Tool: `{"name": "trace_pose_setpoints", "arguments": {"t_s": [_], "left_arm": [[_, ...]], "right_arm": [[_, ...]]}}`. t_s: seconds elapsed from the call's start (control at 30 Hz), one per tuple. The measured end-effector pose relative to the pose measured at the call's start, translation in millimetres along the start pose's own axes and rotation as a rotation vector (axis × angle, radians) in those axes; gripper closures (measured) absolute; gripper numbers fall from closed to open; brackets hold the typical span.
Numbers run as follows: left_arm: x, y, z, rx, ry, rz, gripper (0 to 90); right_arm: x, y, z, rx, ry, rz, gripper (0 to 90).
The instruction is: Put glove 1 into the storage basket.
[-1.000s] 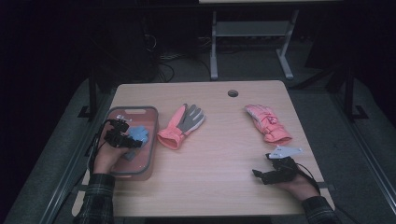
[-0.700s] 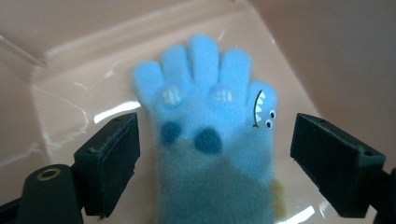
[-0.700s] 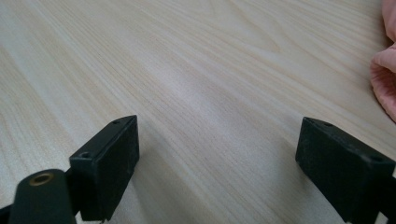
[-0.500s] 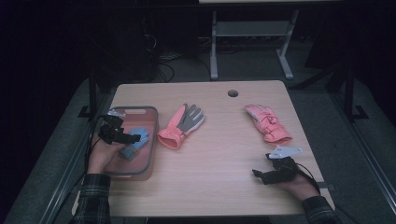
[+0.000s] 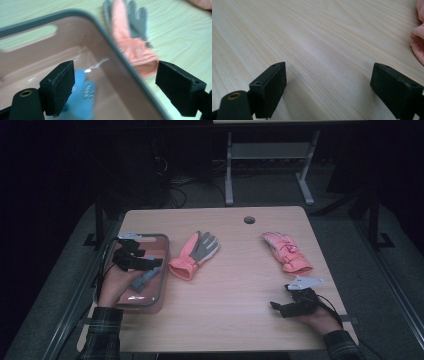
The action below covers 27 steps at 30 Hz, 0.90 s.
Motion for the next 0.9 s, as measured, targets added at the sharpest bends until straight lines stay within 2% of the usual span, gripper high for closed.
{"name": "trace_pose_setpoints", "arguments": {"t_s": [0.13, 0.43, 0.7, 0.77, 0.8, 0.83, 0.9], "left_arm": [[-0.8, 20.2, 8.9, -0.028, 0.027, -0.046, 15.4], [-16.9, 67.4, 16.2, -0.099, 0.022, -0.101, 15.5], [-33.7, 103.5, 9.6, -0.153, 0.006, -0.149, 15.5], [-38.8, 114.6, 4.9, -0.18, 0.002, -0.167, 15.5], [-38.8, 114.6, 4.9, -0.18, 0.002, -0.167, 15.5], [-43.4, 122.4, 0.4, -0.198, -0.008, -0.172, 15.5], [-48.9, 130.6, -4.7, -0.208, -0.014, -0.182, 15.5]], "right_arm": [[0.0, 0.0, 0.0, 0.0, 0.0, 0.0, 13.2], [-0.1, 0.3, 0.2, 0.003, 0.002, -0.001, 13.2], [0.0, 0.0, 0.0, 0.002, 0.001, 0.001, 13.2], [0.0, -0.1, 0.0, 0.002, 0.0, 0.001, 13.2], [0.0, -0.1, 0.0, 0.002, 0.0, 0.001, 13.2], [0.0, -0.1, 0.0, 0.002, 0.001, 0.001, 13.2], [0.0, -0.1, 0.0, 0.003, 0.001, 0.002, 13.1]]}}
Point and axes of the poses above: each handheld gripper's, and its own axes: x roughly backward along the jaws, z roughly out of its top, y roughly to its right, the point moved 7 cm from there along -x, roughly forward along the jaws, and after that the axes turned 2 degrees about -y, right-handed, at the moved point
